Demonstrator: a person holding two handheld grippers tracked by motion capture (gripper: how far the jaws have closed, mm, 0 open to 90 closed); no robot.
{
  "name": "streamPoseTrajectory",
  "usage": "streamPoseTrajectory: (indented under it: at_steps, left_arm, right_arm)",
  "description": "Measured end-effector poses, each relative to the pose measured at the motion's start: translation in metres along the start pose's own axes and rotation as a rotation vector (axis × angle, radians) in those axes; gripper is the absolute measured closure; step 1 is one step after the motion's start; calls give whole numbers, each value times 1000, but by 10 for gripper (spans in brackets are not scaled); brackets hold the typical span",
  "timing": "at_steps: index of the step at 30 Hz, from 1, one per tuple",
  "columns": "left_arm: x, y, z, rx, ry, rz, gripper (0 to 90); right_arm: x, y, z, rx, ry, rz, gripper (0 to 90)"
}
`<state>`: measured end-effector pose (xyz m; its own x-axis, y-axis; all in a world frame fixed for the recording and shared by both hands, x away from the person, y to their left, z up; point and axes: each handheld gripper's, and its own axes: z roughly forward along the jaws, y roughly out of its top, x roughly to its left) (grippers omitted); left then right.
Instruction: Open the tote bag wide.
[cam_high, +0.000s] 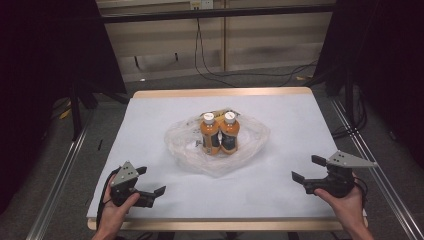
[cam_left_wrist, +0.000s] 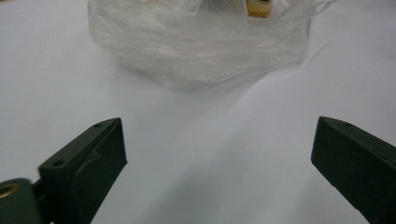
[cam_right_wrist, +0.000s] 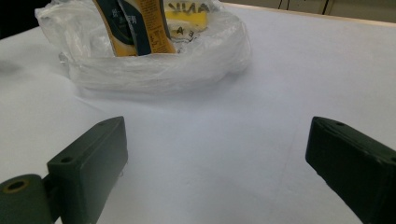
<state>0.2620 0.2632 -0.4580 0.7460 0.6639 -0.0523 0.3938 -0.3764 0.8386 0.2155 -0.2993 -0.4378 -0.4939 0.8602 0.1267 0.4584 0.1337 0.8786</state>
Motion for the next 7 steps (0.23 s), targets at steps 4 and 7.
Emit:
streamPoseTrajectory:
  at_steps: [4,7]
  left_arm:
    - [5,-6,-8,-31,16,-3,25]
    - [8,-5,-13,-67,44,-3,24]
  right_arm:
    - [-6,-9,-7,-19,-15,16,56]
    - [-8,-14,-11,-31,-34,34,56]
